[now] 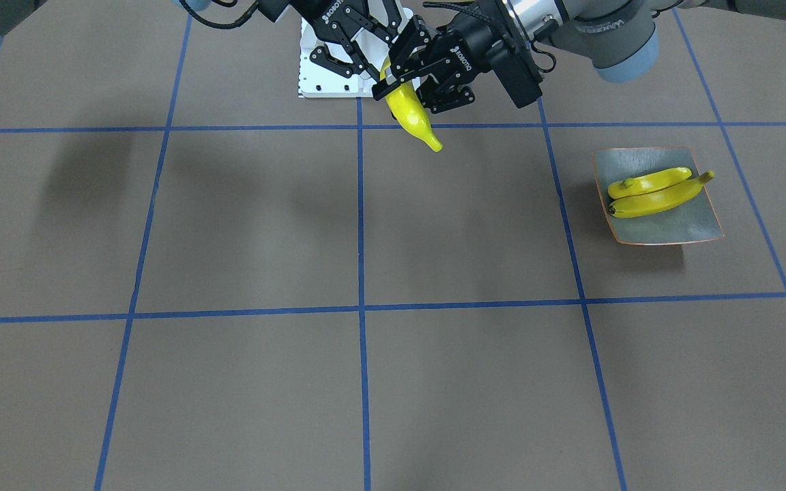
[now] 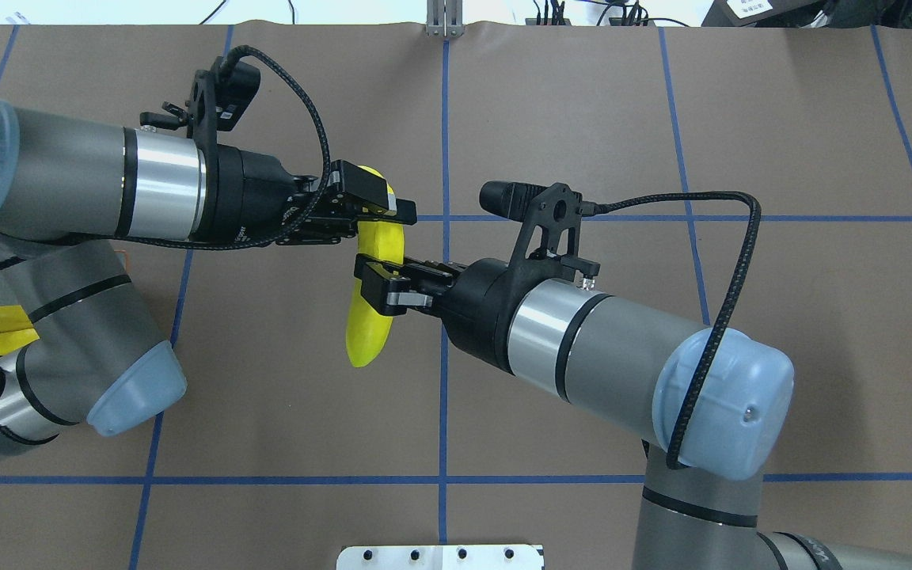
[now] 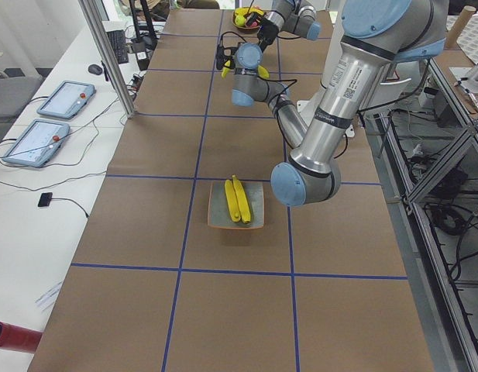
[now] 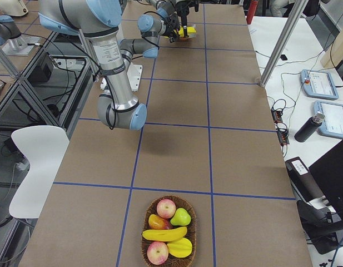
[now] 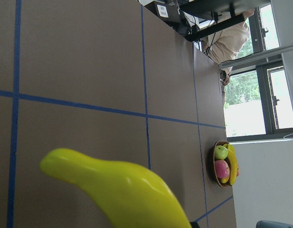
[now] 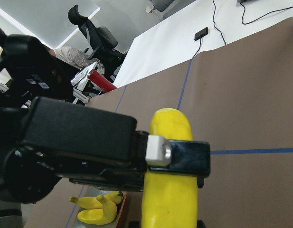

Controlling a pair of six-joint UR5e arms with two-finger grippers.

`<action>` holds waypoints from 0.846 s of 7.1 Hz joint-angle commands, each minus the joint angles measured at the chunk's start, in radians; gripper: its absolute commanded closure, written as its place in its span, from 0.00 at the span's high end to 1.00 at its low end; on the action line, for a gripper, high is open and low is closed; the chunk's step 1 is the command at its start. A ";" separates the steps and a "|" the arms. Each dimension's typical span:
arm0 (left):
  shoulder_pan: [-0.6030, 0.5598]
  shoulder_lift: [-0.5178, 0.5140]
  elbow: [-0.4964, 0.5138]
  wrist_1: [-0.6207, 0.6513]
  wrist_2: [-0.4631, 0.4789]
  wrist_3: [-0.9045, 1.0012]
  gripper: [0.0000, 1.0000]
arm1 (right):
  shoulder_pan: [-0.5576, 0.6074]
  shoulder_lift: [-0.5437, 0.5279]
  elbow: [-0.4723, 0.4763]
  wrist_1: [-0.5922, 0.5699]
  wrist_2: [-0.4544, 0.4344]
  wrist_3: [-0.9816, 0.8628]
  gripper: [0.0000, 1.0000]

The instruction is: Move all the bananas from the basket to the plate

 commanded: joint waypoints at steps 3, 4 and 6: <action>-0.010 0.075 -0.025 -0.002 -0.006 0.048 0.00 | 0.053 -0.021 0.043 -0.028 0.068 -0.003 1.00; -0.013 0.161 -0.059 0.000 -0.043 0.170 0.00 | 0.116 -0.041 0.043 -0.095 0.135 -0.003 1.00; -0.022 0.344 -0.119 -0.003 -0.051 0.355 0.00 | 0.284 -0.079 0.039 -0.205 0.343 -0.012 1.00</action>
